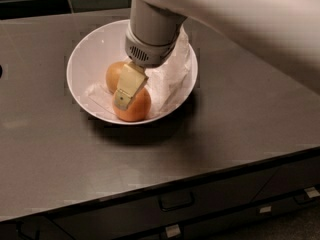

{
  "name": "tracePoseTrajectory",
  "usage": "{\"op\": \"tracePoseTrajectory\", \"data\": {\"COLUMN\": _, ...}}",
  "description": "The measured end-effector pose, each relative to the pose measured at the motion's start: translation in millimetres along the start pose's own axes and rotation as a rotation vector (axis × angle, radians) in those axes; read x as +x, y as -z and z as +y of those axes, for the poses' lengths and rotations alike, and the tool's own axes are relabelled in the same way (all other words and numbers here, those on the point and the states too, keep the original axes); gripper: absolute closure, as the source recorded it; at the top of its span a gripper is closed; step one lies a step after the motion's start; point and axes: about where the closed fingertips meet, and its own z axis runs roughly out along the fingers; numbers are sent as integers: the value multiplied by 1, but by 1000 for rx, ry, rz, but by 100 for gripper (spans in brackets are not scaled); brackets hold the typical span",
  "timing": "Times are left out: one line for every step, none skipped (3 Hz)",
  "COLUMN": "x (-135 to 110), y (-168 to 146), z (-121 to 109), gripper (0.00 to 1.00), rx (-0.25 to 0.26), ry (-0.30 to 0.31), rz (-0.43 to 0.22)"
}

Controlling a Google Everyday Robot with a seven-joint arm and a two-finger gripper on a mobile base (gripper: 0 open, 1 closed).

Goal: Pick orange from white bowl

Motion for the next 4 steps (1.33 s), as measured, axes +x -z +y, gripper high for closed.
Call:
{"op": "tracePoseTrajectory", "data": {"x": 0, "y": -12, "z": 1, "gripper": 0, "rx": 93, "ry": -76, "rz": 31}}
{"op": "tracePoseTrajectory", "data": {"x": 0, "y": -12, "z": 1, "gripper": 0, "rx": 93, "ry": -76, "rz": 31}}
{"op": "tracePoseTrajectory", "data": {"x": 2, "y": -16, "z": 1, "gripper": 0, "rx": 96, "ry": -124, "rz": 20}}
{"op": "tracePoseTrajectory", "data": {"x": 2, "y": -22, "z": 1, "gripper": 0, "rx": 85, "ry": -197, "rz": -29}}
